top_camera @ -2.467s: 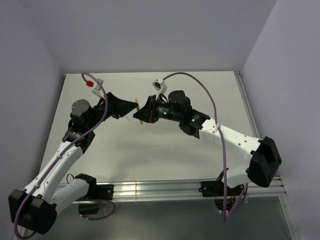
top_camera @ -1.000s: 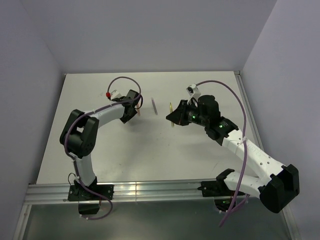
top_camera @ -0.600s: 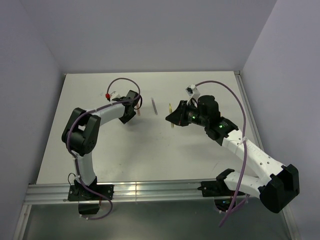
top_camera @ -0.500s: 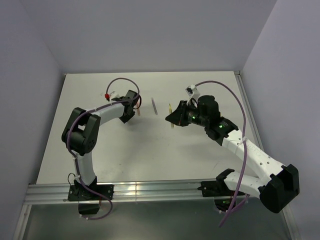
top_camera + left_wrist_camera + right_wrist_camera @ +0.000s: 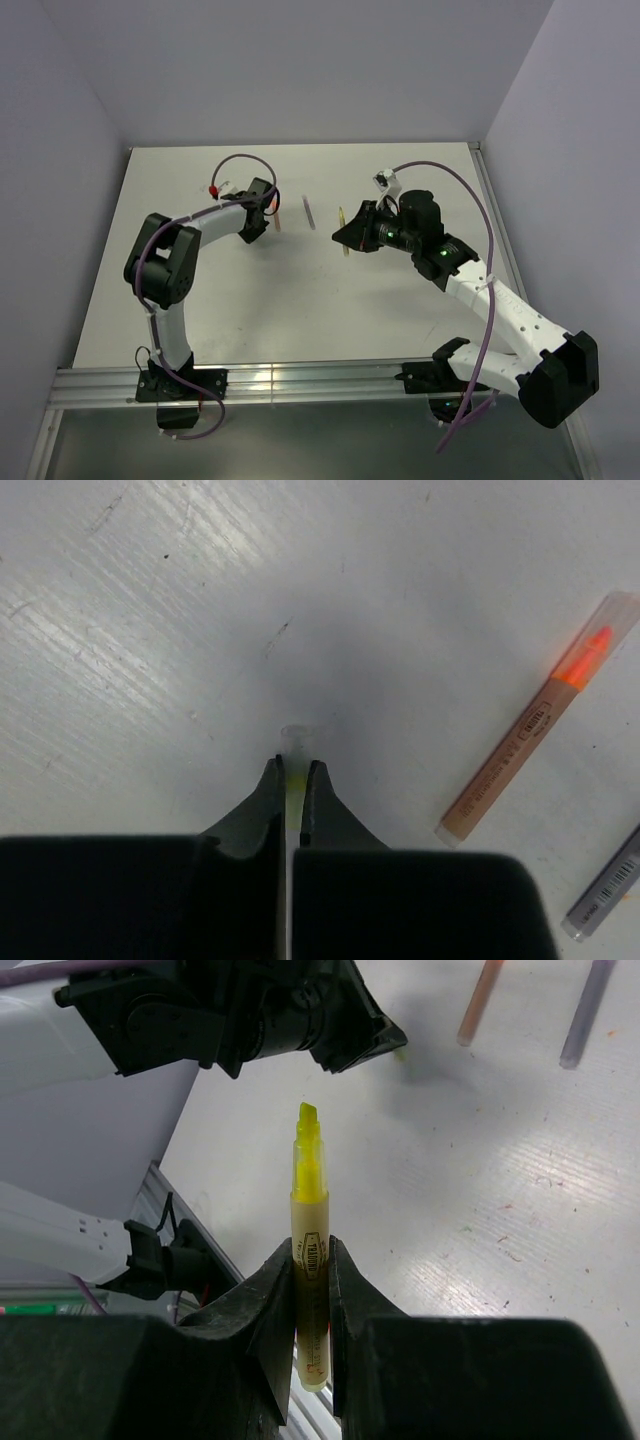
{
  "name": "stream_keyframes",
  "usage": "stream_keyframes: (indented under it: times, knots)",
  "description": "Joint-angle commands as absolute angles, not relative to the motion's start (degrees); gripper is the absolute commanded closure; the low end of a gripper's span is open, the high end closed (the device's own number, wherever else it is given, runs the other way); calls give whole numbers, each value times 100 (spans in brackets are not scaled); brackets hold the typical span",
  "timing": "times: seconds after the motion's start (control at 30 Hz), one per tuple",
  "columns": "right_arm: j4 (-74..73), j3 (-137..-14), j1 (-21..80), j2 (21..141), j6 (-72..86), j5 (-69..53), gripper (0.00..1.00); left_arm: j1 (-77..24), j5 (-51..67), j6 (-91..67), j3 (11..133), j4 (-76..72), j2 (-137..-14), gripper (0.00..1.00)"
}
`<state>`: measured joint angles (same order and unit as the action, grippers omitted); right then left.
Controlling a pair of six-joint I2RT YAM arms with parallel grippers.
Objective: Insert the pens into the pen caps
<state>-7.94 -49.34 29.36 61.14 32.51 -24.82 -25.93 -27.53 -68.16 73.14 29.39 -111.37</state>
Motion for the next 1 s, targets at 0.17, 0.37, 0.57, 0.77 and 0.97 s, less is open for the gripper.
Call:
stream_keyframes:
  times: [0.17, 0.37, 0.57, 0.77, 0.97]
  knots:
    - [-466, -5053, 2874, 6038, 3103, -3013, 100, -1944, -434, -6223, 6163, 1172, -10095, 100]
    - [-18, -5386, 2979, 6459, 3164, -3920, 100, -1495, 2164, -6222, 5415, -1130, -8397, 100]
    - [-62, -6028, 3656, 7013, 2936, -3761, 100, -1450, 3348, -6407, 5186, -3136, -7587, 100]
    - [-193, -6888, 3963, 7698, 2874, -3630, 100, -1327, 4209, -6855, 5036, -4534, -7330, 100]
    - [-369, -7409, 4034, 7989, 2891, -3436, 100, -1327, 4465, -6856, 4861, -4930, -7085, 100]
